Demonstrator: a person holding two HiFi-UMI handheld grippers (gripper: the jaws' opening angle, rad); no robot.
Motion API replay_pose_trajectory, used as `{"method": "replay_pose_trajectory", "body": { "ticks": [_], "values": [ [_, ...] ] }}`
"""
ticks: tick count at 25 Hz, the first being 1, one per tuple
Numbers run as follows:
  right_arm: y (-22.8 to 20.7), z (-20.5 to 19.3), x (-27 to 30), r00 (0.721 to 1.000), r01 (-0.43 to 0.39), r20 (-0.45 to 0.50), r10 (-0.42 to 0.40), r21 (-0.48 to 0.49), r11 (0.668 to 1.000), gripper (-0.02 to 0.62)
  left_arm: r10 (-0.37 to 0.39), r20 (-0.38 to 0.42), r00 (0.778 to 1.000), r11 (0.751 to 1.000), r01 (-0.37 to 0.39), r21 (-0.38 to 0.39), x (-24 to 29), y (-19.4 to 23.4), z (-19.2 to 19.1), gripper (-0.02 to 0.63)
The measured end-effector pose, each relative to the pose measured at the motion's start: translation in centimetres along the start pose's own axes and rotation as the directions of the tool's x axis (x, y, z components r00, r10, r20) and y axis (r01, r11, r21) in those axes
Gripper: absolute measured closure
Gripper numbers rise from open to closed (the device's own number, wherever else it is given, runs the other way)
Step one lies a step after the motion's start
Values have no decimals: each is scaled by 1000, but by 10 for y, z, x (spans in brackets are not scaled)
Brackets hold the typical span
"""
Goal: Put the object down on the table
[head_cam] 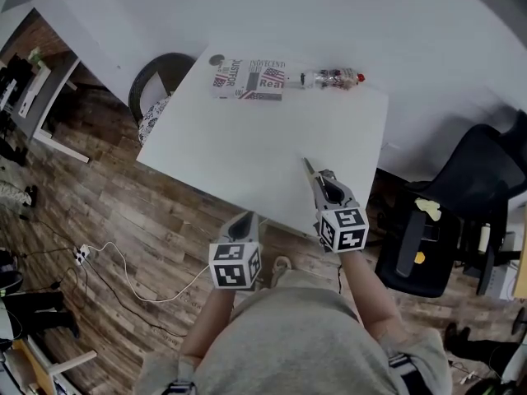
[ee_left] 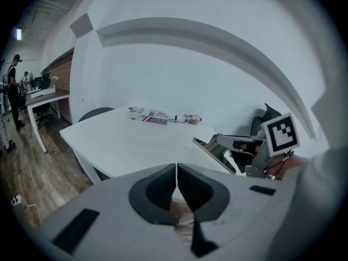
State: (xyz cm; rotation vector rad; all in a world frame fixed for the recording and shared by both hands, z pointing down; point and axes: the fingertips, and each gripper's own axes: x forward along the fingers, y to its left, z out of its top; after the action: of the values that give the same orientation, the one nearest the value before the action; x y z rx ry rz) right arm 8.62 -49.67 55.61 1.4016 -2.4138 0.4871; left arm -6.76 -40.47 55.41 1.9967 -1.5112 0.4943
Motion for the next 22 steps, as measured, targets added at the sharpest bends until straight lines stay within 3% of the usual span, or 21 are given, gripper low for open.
{"method": "replay_pose_trajectory", "body": {
  "ticks": [22],
  "values": [
    [-22,-48,46,990,39,-135,-41,-17,999,571,10,-17,1000,1000,-10,7,11,3,3,595]
  ]
}}
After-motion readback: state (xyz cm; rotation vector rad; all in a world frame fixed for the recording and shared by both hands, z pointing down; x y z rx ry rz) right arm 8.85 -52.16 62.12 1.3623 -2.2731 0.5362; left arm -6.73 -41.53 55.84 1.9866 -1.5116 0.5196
